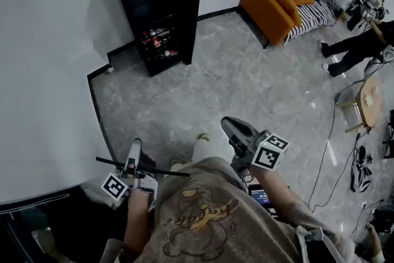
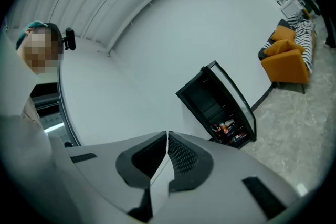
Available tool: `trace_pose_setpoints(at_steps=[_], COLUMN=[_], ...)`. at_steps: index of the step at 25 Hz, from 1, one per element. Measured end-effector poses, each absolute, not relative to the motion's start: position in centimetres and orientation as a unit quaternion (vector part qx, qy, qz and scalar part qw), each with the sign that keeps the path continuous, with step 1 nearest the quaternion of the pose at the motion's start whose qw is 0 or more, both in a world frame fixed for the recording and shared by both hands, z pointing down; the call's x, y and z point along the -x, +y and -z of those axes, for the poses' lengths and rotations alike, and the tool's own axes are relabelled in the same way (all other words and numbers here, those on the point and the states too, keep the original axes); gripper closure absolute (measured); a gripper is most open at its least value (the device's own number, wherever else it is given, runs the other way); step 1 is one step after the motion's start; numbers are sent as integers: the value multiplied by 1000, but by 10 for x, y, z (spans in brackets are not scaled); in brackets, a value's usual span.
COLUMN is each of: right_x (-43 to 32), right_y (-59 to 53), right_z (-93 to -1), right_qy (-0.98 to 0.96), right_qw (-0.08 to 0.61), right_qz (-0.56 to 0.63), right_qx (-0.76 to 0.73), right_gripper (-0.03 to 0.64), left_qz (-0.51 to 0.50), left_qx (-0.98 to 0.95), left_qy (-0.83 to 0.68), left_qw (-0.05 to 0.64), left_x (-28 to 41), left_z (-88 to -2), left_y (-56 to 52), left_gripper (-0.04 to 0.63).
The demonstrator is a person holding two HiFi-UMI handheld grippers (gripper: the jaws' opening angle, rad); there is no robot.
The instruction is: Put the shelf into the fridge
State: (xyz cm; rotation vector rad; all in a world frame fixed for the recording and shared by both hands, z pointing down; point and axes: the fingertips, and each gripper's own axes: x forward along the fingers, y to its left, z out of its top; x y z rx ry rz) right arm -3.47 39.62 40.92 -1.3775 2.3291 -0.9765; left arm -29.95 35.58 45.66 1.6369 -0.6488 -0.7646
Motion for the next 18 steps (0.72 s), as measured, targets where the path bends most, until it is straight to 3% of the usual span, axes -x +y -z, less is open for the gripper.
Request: trace_pose_setpoints(at_steps=[18], right_x=[11], right_y=[314], right_z=[-424], right_qy=[801], right_qw=[128], right_qz=[353], right_qx=[467], right_gripper=[592], left_qz=[333], left_qx=[-699], left_qy=[-270], left_qw=[573], left_x=[265], left_z=[-455], left_y=[280], left_gripper=[580])
